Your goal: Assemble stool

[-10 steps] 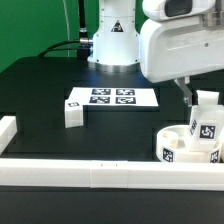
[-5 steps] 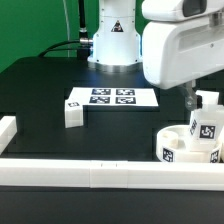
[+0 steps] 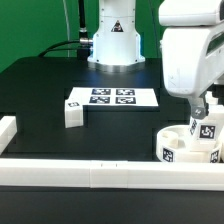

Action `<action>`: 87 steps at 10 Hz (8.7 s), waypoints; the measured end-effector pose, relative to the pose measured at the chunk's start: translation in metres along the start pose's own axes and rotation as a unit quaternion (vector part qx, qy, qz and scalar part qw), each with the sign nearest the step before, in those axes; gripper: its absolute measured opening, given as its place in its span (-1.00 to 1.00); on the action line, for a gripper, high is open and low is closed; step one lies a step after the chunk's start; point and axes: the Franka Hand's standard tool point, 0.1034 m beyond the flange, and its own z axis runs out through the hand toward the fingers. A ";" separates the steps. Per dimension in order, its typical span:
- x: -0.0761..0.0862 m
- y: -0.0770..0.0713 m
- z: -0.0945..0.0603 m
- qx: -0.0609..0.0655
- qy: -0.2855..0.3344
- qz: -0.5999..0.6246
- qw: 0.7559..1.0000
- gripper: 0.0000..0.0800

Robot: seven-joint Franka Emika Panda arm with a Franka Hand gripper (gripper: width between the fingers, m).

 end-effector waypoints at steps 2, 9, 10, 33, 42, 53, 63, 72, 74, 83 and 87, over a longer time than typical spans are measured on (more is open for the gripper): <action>-0.006 0.002 0.006 0.002 -0.005 -0.066 0.998 0.62; -0.009 -0.002 0.021 0.005 -0.010 -0.082 0.997 -0.06; -0.011 -0.001 0.021 0.005 -0.010 -0.081 0.997 -0.13; -0.015 0.011 0.022 -0.016 0.018 0.603 0.798 -0.13; -0.042 0.017 -0.029 -0.004 0.014 0.603 0.798 0.62; -0.153 0.000 -0.018 0.003 -0.008 0.531 0.848 0.62; -0.235 0.000 -0.001 0.022 -0.038 0.549 0.835 0.62; -0.273 0.006 0.000 0.110 -0.129 0.508 0.845 0.62; -0.277 0.005 0.002 0.157 -0.186 0.498 0.832 0.62; -0.248 -0.015 0.016 0.184 -0.279 0.430 0.839 0.62; -0.252 -0.026 0.025 0.206 -0.409 0.397 0.795 0.62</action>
Offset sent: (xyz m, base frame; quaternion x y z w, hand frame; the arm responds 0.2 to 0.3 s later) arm 0.0021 0.0024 -0.0082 0.0102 0.0000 -0.0702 0.9975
